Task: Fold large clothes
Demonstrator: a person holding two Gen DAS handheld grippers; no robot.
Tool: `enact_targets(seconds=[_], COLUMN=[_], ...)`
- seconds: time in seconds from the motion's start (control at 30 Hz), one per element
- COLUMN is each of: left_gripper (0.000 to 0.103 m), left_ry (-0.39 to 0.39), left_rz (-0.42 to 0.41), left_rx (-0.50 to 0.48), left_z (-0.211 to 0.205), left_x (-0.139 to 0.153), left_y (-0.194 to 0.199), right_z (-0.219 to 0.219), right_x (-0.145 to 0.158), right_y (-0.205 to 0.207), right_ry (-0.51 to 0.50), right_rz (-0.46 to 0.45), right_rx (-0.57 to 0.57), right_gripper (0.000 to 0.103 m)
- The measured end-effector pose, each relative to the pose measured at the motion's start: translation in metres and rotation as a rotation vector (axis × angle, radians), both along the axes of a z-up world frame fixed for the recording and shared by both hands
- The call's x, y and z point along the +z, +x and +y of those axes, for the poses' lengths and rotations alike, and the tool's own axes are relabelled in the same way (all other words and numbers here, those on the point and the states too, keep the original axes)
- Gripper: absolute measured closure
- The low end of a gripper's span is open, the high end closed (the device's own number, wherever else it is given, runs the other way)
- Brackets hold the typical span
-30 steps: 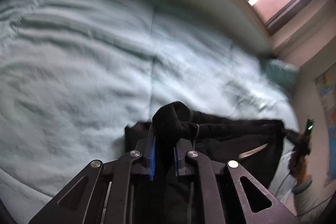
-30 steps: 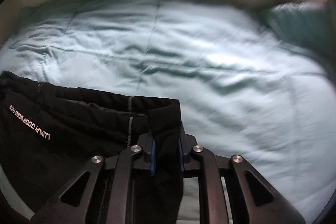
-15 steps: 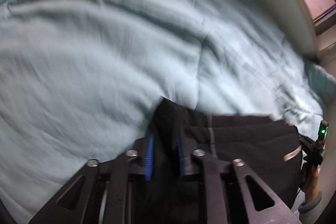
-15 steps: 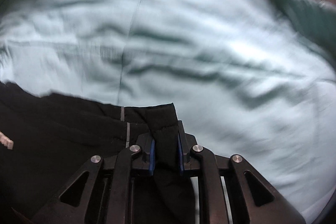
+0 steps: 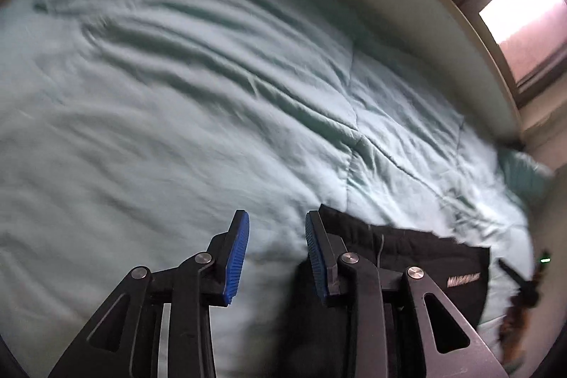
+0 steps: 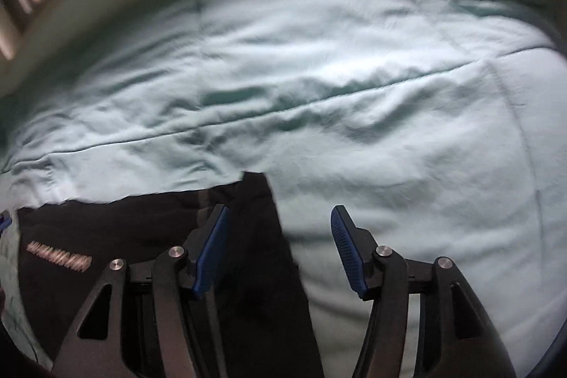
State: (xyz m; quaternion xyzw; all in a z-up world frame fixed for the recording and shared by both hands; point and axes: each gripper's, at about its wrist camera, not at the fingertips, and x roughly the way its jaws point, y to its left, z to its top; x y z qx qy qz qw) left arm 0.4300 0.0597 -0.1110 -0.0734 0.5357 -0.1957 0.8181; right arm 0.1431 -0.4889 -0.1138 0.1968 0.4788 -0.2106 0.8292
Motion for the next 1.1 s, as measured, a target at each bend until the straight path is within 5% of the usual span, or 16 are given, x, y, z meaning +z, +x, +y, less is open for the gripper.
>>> enact_targets(seconds=[0.23, 0.33, 0.47, 0.67, 0.77, 0.8, 0.9, 1.1], left_gripper=[0.064, 0.061, 0.061, 0.052, 0.022, 0.013, 0.013, 0.013], left_ry=[0.058, 0.045, 0.162, 0.295, 0.247, 0.239, 0.233, 0.109], left_rz=[-0.147, -0.121, -0.099, 0.060, 0.111, 0.112, 0.056, -0.127], left_rx=[-0.227, -0.328, -0.361, -0.329, -0.369, -0.405, -0.400, -0.307], left_z=[-0.054, -0.094, -0.141, -0.165, -0.170, -0.176, -0.177, -0.158], left_x=[0.049, 0.035, -0.007, -0.079, -0.080, -0.078, -0.058, 0.017], left_y=[-0.128, -0.189, -0.239, -0.231, -0.226, -0.229, -0.238, -0.233], right_z=[0.124, 0.172, 0.205, 0.225, 0.215, 0.215, 0.215, 0.195], right_x=[0.030, 0.027, 0.003, -0.072, -0.080, -0.076, -0.055, 0.010], right_y=[-0.039, -0.044, -0.043, -0.029, -0.028, -0.027, -0.031, -0.014], right_ry=[0.067, 0.071, 0.025, 0.002, 0.054, 0.049, 0.032, 0.011], right_rz=[-0.056, -0.061, -0.001, 0.192, 0.170, 0.172, 0.158, -0.041], right_rx=[0.184, 0.234, 0.246, 0.293, 0.265, 0.273, 0.302, 0.290], right_gripper=[0.042, 0.042, 0.042, 0.034, 0.032, 0.032, 0.032, 0.032])
